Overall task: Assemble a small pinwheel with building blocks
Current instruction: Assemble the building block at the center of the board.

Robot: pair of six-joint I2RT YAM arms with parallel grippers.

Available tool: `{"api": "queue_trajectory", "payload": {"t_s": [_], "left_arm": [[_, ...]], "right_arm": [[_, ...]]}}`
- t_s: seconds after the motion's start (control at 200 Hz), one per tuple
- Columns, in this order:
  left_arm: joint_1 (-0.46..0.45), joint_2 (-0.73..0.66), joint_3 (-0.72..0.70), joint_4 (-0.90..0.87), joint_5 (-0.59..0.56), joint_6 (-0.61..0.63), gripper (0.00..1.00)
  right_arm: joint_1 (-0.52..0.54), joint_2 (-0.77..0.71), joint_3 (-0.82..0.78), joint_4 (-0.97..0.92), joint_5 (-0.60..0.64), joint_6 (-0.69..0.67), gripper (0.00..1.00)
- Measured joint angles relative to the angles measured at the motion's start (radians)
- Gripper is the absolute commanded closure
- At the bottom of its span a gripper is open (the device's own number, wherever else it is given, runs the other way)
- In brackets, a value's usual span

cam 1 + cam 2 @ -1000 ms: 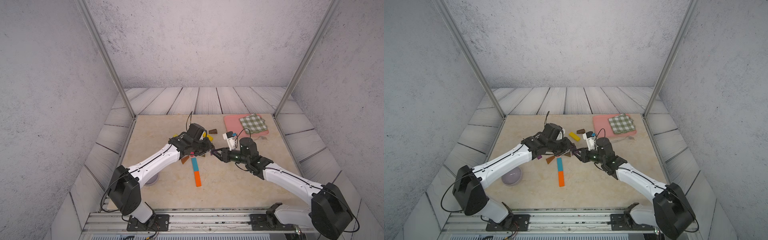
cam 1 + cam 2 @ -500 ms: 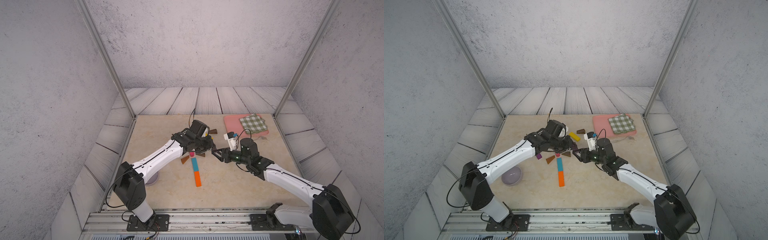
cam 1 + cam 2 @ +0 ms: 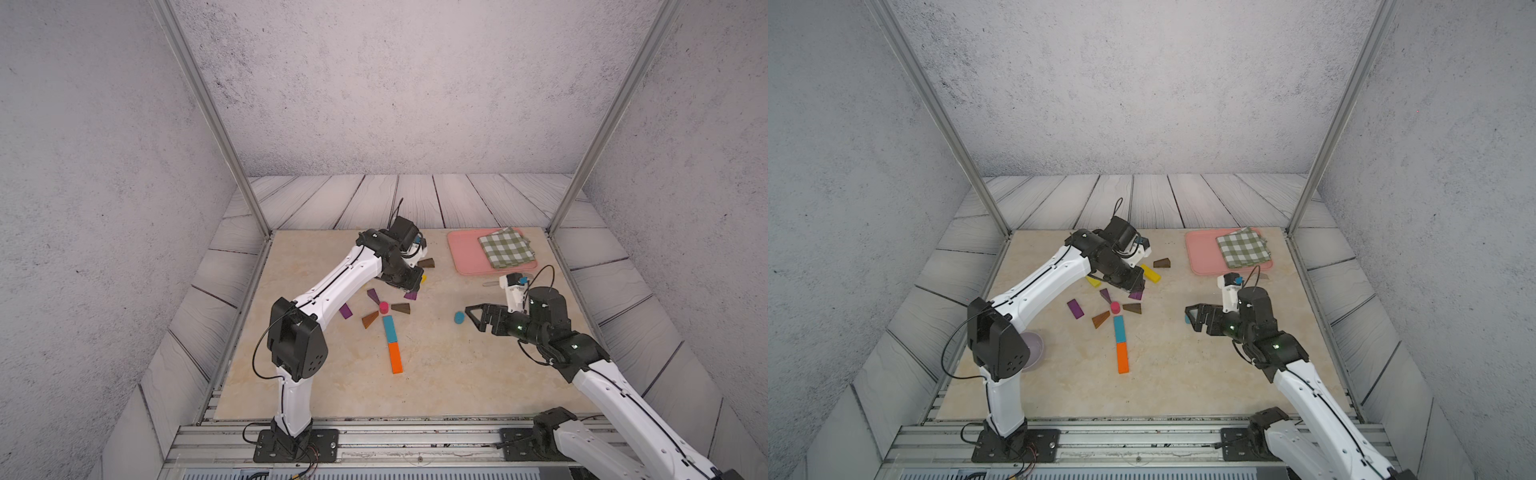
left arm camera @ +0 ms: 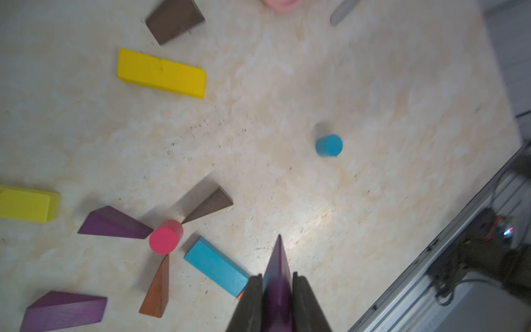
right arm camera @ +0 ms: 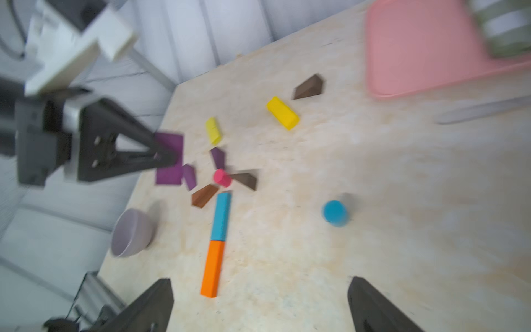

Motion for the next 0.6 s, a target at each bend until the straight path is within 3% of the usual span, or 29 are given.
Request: {"api": "queue_trajectory", "payload": {"t_s": [0.205, 0.39, 0.601], "left_arm": [[-0.1, 0.154, 0.071, -0.087, -0.05, 0.235, 1.0], [-0.198, 0.273, 0.194, -0.104, -0.152, 0.389, 1.0], [-0.253, 0.356, 0.214, -0.095, -0.222, 0.503, 1.0]], "right_arm": [[-0.17, 0.044, 0.067, -0.15, 0.09, 0.038, 0.01], [-0.246, 0.134, 0.071, -0.162, 0.085, 0.051, 0.01], [-0.311, 0.147, 0.07, -0.144, 0.052, 0.053, 0.01]]}}
